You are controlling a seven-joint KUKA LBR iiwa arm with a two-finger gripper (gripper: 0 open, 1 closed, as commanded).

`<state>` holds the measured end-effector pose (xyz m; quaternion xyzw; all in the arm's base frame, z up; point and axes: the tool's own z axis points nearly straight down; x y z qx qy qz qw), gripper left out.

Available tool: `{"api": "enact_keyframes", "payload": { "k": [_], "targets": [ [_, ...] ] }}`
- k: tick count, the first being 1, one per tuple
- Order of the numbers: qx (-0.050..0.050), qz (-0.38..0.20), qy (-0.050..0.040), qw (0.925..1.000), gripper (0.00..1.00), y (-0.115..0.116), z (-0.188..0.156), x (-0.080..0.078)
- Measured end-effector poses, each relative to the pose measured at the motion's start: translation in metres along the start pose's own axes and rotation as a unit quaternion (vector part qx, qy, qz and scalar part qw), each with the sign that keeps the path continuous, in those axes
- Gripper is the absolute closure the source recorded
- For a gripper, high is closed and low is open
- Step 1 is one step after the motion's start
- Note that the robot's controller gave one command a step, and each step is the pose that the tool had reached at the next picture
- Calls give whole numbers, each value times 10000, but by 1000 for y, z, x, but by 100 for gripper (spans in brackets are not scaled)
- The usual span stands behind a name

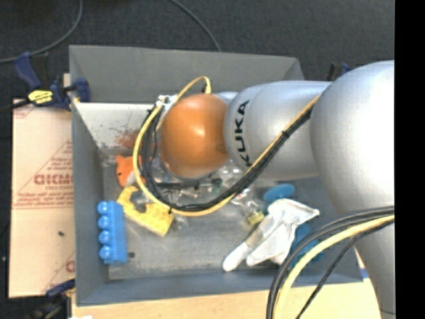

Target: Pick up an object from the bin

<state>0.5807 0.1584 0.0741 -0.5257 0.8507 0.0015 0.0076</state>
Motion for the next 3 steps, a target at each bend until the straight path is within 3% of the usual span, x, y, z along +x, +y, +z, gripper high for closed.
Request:
{"api": "enact_keyframes", "payload": {
  "k": [2,3],
  "targets": [
    [-27,8,26,10000,100,2,-27,2],
    [6,10,0,10000,100,0,-41,0]
  ]
}}
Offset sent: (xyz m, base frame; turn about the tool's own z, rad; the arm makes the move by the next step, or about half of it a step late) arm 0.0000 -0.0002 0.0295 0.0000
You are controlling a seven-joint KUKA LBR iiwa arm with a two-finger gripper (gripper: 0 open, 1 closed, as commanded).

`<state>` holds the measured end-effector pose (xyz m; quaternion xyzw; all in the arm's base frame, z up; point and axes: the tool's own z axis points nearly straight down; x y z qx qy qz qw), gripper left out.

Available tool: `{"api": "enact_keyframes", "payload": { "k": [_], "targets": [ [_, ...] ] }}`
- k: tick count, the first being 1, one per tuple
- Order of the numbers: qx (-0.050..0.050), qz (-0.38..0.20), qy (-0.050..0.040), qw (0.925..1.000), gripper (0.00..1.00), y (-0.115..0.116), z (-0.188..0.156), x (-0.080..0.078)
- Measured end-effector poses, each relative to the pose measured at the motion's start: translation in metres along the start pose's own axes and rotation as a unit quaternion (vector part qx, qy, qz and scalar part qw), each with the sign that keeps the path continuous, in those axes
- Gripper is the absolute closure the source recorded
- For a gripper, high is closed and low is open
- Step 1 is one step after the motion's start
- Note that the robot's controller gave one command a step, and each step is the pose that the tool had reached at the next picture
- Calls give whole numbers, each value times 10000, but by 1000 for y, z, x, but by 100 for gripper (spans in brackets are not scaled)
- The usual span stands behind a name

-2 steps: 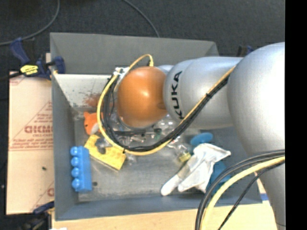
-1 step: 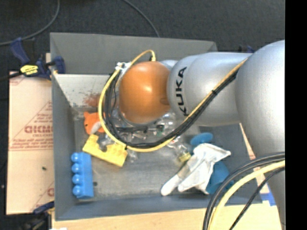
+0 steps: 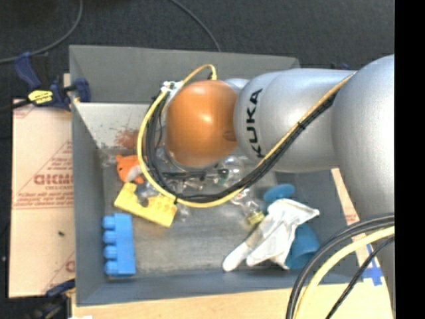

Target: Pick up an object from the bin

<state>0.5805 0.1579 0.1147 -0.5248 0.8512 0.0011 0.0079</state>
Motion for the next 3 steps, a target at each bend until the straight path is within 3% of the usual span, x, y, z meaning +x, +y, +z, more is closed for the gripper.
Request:
{"api": "enact_keyframes", "payload": {
  "k": [3],
  "targets": [
    [-27,7,17,10000,100,1,-45,0]
  ]
}}
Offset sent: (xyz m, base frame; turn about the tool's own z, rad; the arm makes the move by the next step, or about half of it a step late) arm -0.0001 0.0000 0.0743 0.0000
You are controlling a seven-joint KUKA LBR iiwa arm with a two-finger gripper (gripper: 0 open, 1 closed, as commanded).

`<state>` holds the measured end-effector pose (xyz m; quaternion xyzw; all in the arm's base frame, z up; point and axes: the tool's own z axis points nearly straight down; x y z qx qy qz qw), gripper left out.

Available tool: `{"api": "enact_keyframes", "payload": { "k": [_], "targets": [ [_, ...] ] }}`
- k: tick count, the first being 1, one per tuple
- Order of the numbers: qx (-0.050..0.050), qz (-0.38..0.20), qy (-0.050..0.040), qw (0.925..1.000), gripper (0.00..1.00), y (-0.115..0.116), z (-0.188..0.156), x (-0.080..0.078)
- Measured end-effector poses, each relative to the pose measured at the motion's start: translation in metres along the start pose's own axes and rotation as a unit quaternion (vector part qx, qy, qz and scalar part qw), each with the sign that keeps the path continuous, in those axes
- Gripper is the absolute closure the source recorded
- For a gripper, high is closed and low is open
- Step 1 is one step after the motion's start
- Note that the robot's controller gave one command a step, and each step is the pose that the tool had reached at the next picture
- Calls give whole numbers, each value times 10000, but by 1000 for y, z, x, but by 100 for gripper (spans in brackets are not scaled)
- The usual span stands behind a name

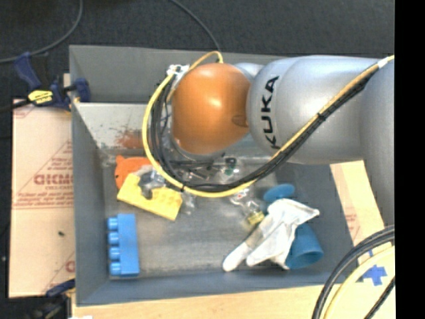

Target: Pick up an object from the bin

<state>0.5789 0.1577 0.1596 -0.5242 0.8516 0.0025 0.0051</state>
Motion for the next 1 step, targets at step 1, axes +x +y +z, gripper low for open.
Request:
{"api": "enact_keyframes", "payload": {
  "k": [1],
  "targets": [
    [11,2,-8,10000,100,-1,-25,-1]
  ]
}}
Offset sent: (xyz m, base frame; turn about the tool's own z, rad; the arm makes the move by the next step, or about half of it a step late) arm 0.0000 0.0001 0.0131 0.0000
